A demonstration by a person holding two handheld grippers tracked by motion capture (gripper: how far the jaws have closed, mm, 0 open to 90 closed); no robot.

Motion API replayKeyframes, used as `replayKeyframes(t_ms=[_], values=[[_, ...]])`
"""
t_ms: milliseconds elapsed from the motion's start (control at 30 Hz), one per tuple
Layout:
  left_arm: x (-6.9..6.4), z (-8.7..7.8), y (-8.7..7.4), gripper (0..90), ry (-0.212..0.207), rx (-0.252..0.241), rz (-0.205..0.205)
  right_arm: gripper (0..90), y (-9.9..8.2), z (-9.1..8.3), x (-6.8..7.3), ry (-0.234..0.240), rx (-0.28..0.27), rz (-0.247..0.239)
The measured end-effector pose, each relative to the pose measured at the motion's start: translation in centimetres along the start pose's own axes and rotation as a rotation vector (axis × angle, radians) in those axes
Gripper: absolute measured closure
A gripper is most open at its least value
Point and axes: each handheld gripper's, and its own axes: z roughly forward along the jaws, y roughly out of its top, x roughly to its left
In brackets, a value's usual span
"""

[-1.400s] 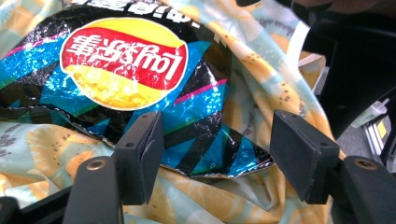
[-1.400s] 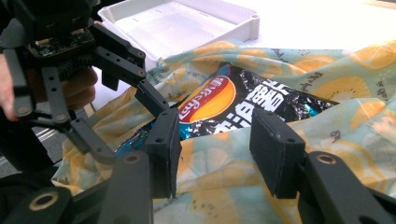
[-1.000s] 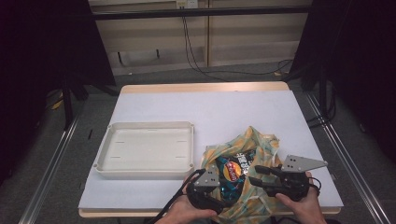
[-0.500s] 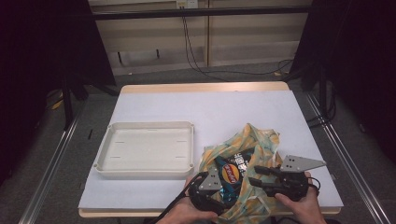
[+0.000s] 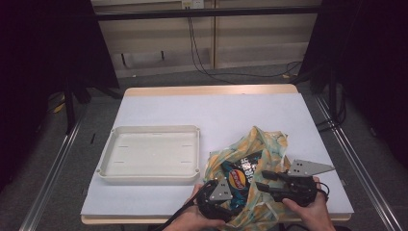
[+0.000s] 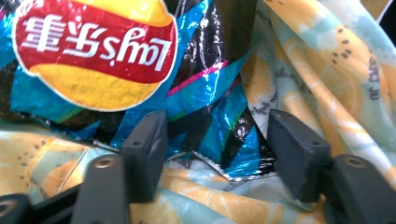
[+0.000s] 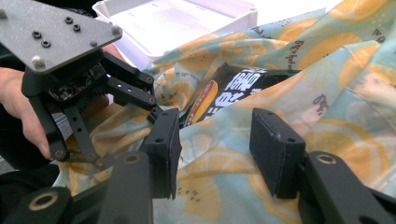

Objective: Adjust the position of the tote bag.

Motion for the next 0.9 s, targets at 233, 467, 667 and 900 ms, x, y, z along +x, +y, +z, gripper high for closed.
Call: replayKeyframes(t_ms=[233, 467, 667, 900], values=[[0.9, -0.2, 0.1, 68.8, -0.013, -0.001, -0.052, 53.0, -0.1, 0.0, -0.1, 0.001, 0.001, 0.005], [1.4, 0.0, 0.4, 85.5, -0.039, 0.012, -0.094, 53.1, 0.0, 0.1, -0.1, 0.005, -0.001, 0.005], [1.8, -0.5, 0.7, 89.2, -0.079, -0.024, -0.149, 51.1, -0.2, 0.0, -0.1, -0.006, 0.009, 0.003], [1.6, -1.8, 1.9, 89.4, -0.087, -0.064, -0.146, 44.1, -0.1, -0.2, -0.1, -0.025, 0.006, 0.011]])
